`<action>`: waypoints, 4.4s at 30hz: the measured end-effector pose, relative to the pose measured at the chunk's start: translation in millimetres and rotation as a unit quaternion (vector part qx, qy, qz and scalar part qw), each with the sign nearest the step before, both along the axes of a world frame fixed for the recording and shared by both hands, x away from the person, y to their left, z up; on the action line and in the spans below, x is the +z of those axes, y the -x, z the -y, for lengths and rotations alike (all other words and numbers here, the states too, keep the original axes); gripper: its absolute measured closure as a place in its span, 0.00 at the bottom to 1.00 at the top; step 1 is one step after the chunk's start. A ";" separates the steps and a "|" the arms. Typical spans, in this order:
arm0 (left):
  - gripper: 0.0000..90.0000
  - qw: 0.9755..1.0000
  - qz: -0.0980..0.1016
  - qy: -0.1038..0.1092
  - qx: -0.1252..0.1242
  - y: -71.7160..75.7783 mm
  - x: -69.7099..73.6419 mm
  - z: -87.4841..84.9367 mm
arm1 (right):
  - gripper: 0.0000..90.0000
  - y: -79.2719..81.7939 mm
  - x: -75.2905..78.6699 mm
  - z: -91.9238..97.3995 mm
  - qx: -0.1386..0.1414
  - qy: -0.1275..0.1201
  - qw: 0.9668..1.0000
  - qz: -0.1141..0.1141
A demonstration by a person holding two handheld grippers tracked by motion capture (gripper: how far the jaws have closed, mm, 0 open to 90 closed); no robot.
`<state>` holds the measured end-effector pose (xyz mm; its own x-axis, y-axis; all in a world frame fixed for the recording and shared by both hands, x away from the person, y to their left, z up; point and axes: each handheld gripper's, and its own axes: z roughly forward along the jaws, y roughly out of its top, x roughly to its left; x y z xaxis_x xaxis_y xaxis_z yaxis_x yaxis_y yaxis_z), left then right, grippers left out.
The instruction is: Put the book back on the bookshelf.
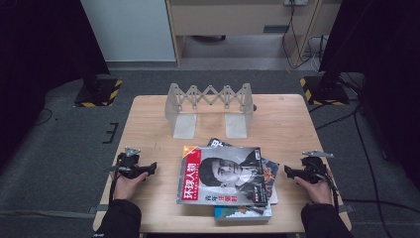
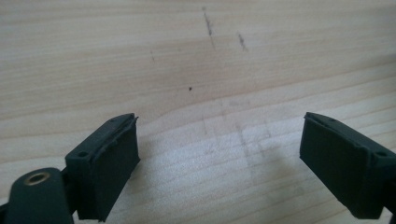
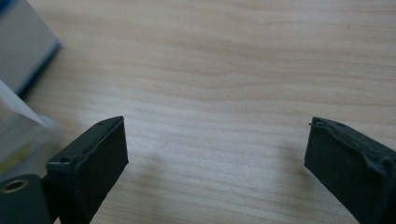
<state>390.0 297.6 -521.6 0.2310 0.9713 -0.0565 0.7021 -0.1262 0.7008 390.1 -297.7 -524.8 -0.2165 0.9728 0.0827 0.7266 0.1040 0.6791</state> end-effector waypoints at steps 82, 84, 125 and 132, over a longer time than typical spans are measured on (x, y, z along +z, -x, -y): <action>0.26 0.975 -0.023 0.122 -0.184 78.6 29.1 93.2 | 0.14 33.2 46.5 -102.4 0.136 -0.068 0.988 0.036; 0.26 0.974 -0.026 0.127 -0.188 78.7 27.9 95.0 | 0.14 33.3 44.9 -103.1 0.137 -0.070 0.988 0.031; 0.44 0.937 -0.024 0.276 -0.213 72.6 40.0 100.5 | 0.14 34.5 35.8 -109.5 0.153 -0.048 0.987 0.033; 0.52 0.936 -0.053 0.261 -0.230 61.1 37.3 111.1 | 0.14 34.6 35.7 -109.5 0.151 -0.052 0.987 0.033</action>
<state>328.9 186.5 -484.2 0.5845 0.6035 -0.5423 0.7271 -0.0929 0.6803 355.5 -188.2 -489.1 -0.5040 0.8497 0.1550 0.6268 0.2363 0.7425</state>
